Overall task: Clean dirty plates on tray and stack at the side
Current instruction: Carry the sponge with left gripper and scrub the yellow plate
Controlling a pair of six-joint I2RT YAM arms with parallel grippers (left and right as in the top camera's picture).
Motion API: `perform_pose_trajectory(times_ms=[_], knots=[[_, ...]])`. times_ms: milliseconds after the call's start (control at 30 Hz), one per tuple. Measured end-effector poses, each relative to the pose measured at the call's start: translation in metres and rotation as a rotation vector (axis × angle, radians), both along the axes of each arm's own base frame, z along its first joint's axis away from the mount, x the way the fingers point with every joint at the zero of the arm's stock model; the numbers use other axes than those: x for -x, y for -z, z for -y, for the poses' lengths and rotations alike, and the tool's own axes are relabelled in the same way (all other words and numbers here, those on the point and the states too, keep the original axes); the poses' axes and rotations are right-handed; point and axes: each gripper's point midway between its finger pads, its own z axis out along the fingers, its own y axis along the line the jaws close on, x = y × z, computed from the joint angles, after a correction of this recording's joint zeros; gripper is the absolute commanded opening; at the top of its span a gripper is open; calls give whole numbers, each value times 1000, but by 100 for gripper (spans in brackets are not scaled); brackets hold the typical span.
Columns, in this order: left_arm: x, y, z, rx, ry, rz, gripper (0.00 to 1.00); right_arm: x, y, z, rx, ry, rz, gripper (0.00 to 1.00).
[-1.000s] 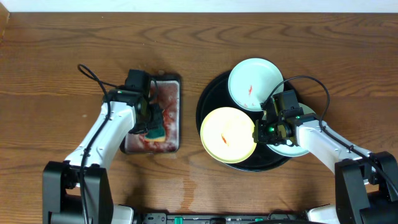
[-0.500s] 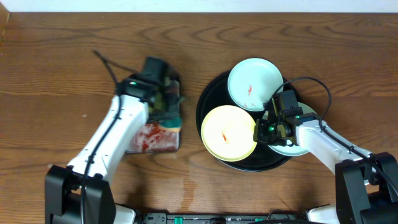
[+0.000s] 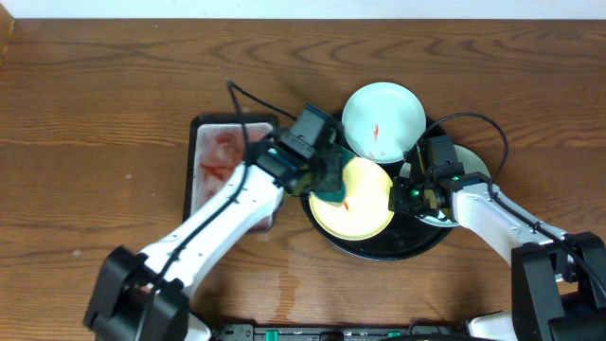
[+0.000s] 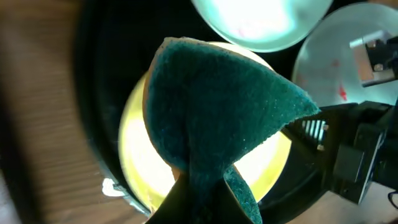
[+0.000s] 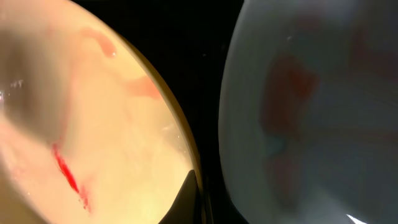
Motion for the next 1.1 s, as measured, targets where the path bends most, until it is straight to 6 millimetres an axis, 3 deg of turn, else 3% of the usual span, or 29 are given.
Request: perform_pose_trajectory(times_ms=[200, 333, 400, 567, 767, 833, 967, 1100], knots=[[7, 53, 49, 40, 56, -89, 8, 1, 0, 1, 6, -19, 4, 1], [22, 96, 66, 51, 67, -211, 7, 2, 1, 1, 9, -25, 1, 1], [23, 101, 68, 67, 63, -238, 7, 2, 1, 2, 11, -28, 0, 1], [23, 103, 51, -46, 10, -237, 7, 3, 1, 2, 13, -31, -5, 1], [16, 99, -16, -422, -89, -143, 8, 4, 1, 2, 13, -31, -10, 1], [9, 95, -27, -489, -109, -97, 7, 6, 1, 1, 8, -32, -16, 1], [-2, 91, -32, -528, -127, -31, 7, 9, 1, -2, -9, -38, -29, 1], [-13, 94, -14, -429, -133, -12, 8, 10, 1, -1, -8, -38, -34, 1]])
